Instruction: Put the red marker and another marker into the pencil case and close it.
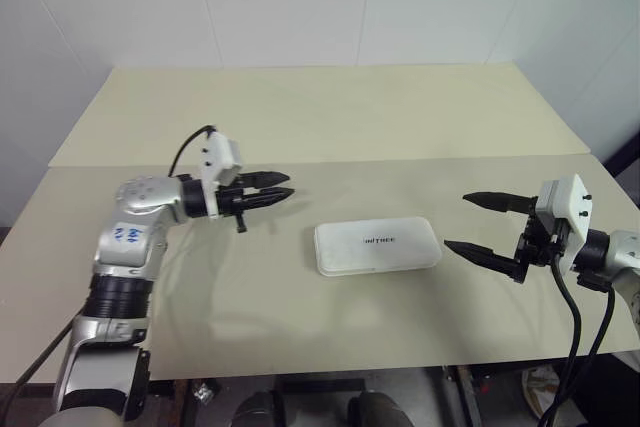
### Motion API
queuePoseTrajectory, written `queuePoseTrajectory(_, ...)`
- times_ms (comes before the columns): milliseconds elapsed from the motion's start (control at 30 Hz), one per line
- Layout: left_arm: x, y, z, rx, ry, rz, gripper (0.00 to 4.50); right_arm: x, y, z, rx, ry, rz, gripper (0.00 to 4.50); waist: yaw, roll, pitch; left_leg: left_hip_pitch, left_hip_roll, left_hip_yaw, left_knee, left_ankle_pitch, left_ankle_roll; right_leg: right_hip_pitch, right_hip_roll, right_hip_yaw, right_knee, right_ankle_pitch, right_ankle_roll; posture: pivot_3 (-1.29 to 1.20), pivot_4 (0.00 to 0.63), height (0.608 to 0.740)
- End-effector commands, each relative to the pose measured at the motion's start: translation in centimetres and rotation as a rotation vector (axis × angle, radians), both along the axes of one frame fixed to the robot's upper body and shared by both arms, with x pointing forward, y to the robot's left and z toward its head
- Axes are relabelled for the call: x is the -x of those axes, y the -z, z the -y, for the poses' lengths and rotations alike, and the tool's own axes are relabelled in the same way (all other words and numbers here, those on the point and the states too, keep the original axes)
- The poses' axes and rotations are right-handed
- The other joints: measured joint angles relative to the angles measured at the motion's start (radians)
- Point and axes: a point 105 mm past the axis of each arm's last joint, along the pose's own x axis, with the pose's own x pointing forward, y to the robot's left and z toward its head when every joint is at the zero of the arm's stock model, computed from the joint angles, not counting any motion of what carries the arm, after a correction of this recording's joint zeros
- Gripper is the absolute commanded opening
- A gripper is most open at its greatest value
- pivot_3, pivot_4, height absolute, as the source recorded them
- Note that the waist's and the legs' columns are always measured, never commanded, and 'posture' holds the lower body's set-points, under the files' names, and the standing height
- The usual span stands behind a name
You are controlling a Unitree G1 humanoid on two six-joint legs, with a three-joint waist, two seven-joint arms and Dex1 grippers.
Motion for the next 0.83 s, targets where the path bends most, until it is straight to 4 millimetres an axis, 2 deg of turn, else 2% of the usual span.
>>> queuePoseTrajectory(33,1.0,-0.8,-1.4,0.015,0.02,0.039,2.28,0.1,-1.0,0.3,0.019,-0.003,0.047,4.5,0.0,0.0,0.0,0.0,0.0,0.0,0.0,0.0,0.0,0.0,0.0,0.0,0.0,0.0,0.0,0.0,0.15,0.74)
queuePoseTrajectory(133,1.3,-0.5,-2.6,-0.004,-0.001,0.049,3.27,0.0,-1.2,0.9,0.021,0.016,0.052,4.5,0.002,0.0,0.0,0.0,0.0,0.0,0.0,0.0,0.0,0.0,0.0,0.0,0.0,0.0,0.0,0.0,0.15,0.74)
queuePoseTrajectory(267,1.7,0.1,-2.6,-0.009,0.005,0.036,4.49,-0.1,-1.4,1.5,0.027,0.033,0.06,4.5,0.007,0.0,0.0,0.0,0.0,0.0,0.0,0.0,0.0,0.0,-0.001,0.0,0.0,0.0,0.0,0.0,0.15,0.74)
queuePoseTrajectory(433,2.3,0.1,-2.2,-0.005,0.014,0.033,4.49,-0.2,-1.8,2.5,0.051,0.051,0.071,4.5,0.011,0.0,0.0,0.0,0.0,0.0,0.0,0.0,0.001,0.0,-0.001,0.0,-0.001,0.0,0.0,0.0,0.15,0.74)
queuePoseTrajectory(567,2.5,0.5,-2.9,-0.029,-0.008,0.032,4.49,-0.4,-1.4,2.1,0.044,0.051,0.071,4.5,0.012,0.0,0.0,0.0,0.0,0.0,-0.001,-0.001,0.001,0.0,0.0,0.0,-0.001,0.0,0.0,0.0,0.15,0.74)
queuePoseTrajectory(833,2.8,0.1,-2.8,-0.063,0.013,0.034,4.49,-1.6,-1.5,-1.0,-0.002,-0.034,0.099,4.5,0.0,0.0,0.0,0.0,0.0,0.0,-0.001,-0.001,0.001,0.0,0.0,0.0,-0.001,0.0,0.0,0.0,0.15,0.74)
